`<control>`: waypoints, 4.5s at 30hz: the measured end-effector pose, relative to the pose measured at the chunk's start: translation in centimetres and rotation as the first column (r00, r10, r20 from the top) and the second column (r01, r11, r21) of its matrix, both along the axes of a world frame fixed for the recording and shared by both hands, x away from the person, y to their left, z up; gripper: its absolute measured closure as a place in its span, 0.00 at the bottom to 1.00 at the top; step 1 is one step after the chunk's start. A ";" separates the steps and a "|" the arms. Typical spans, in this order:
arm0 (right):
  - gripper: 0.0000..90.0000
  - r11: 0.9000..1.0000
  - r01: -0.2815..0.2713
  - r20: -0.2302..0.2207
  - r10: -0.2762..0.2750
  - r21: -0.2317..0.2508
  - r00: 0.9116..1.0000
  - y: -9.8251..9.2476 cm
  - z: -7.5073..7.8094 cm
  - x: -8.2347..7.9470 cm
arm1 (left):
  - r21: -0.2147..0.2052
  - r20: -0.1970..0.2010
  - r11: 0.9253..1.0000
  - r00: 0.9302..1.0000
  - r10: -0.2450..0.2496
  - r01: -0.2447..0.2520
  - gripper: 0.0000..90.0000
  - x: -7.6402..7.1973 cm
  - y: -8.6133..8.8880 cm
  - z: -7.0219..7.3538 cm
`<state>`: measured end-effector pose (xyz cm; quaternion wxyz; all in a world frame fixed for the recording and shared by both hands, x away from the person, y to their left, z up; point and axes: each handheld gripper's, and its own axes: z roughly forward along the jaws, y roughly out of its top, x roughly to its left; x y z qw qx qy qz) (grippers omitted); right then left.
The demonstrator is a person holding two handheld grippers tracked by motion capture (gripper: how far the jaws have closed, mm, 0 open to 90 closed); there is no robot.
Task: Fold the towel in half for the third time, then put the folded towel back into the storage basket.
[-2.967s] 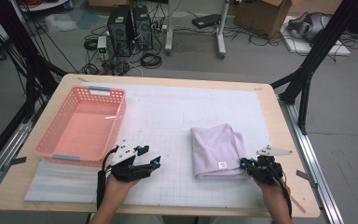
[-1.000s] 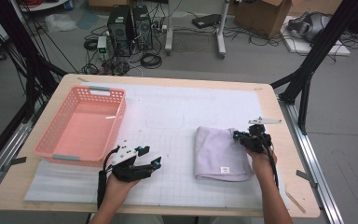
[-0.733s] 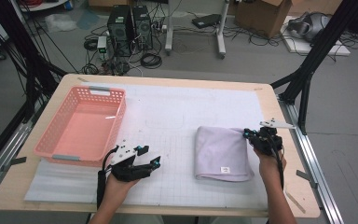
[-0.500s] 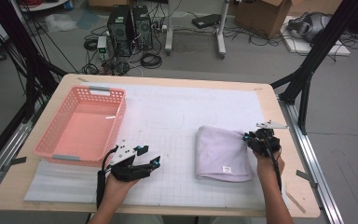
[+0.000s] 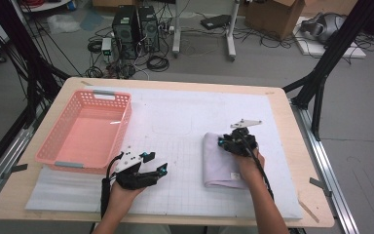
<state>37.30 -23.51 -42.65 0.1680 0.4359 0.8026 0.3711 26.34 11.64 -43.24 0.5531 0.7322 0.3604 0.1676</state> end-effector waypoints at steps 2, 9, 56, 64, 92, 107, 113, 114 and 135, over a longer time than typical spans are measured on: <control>0.77 1.000 -0.013 0.008 0.012 0.003 1.000 0.8 -0.4 0.4 | -0.005 -0.001 1.000 1.000 0.001 -0.001 0.41 0.0 0.1 0.0; 0.71 0.997 -0.001 0.077 -0.004 0.071 0.997 -1.5 1.2 -0.1 | -0.001 -0.003 1.000 1.000 0.000 0.000 0.41 0.0 0.0 -0.1; 0.30 0.991 0.071 0.222 -0.095 0.114 0.971 -12.8 1.6 -15.0 | -0.026 0.014 1.000 1.000 0.000 0.001 0.24 -0.1 0.2 0.3; 0.28 0.988 0.092 0.234 -0.118 0.121 0.965 -13.4 1.6 -15.0 | -0.028 0.016 1.000 1.000 0.005 -0.004 0.24 -0.2 0.5 0.3; 0.23 0.987 0.113 0.218 -0.136 0.114 0.966 -14.0 1.2 -15.0 | 0.019 -0.006 1.000 1.000 -0.007 0.008 0.17 0.8 -0.9 0.0; 0.23 0.990 0.090 0.210 -0.113 0.112 0.971 -13.5 1.1 -14.7 | -0.011 -0.041 0.996 0.995 -0.091 0.091 0.19 3.9 -5.0 2.3; 0.23 0.990 0.087 0.208 -0.109 0.113 0.972 -13.5 1.1 -14.6 | -0.003 -0.089 0.992 0.988 -0.127 0.127 0.20 5.2 -8.4 2.5; 0.23 0.989 0.087 0.209 -0.109 0.116 0.972 -13.5 1.0 -14.6 | 0.000 -0.098 0.991 0.986 -0.134 0.134 0.21 5.3 -9.0 2.4; 0.23 0.990 0.079 0.199 -0.101 0.115 0.975 -13.6 0.9 -14.4 | 0.111 -0.322 0.986 0.943 -0.083 0.125 0.21 7.9 -15.6 -1.2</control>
